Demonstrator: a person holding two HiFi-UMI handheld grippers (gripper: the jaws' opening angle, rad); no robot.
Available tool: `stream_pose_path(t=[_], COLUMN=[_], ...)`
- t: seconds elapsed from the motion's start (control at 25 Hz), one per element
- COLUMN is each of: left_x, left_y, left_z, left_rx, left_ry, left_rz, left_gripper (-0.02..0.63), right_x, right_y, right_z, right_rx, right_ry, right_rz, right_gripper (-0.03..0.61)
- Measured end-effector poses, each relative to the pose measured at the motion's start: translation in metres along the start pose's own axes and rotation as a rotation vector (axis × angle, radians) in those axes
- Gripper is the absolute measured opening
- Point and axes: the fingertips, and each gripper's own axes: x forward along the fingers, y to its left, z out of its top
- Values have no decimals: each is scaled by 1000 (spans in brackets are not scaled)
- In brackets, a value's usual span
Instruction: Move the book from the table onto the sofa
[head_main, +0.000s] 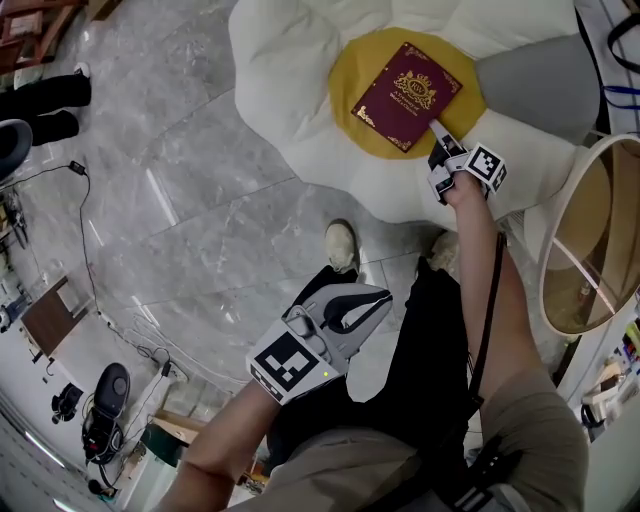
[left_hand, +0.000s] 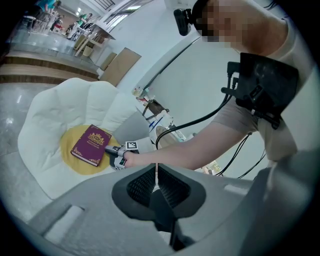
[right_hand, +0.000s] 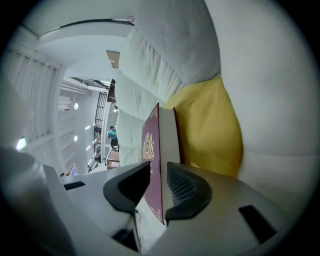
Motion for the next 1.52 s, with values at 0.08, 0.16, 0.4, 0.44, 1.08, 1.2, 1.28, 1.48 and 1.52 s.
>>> stream_pose_path(t=[0.08,0.16,0.4,0.44,1.08,1.2,1.28,1.48,1.52], left_x=[2,0,-7,-10,-49,-60,-67,-82,-85], left_y=[-6,-14,-60,-69,-181,-198,-212,-246,-252], left_z=[3,7,36,42,97,105,112,128,132], left_rx=[3,8,40,51,132,134,147,194,201], left_ry=[2,9,5,6,-15,-24,-29,-37,-39], left_rz=[-6,-12,-41,-48,-84,-88,-93,-97,-96], left_gripper=[8,9,8,8,8,8,8,8,8], right_x=[-10,-21,-74,-84,-211,-236,-254,-301,-309], right_y=[2,8,44,52,218,259,286,347,358], right_z=[6,4,-11,-12,-35,-43,-49,-63,-65], right_rx=[-12,-14,-41,-43,-225,-269,-297,-374,-390], right_ry=[-19,-20,45,49,223,264,294,343,350], right_rz=[-18,-23,-48,-48,22,50,72,111,117], right_gripper=[103,103,83,71,12,12,12,12,12])
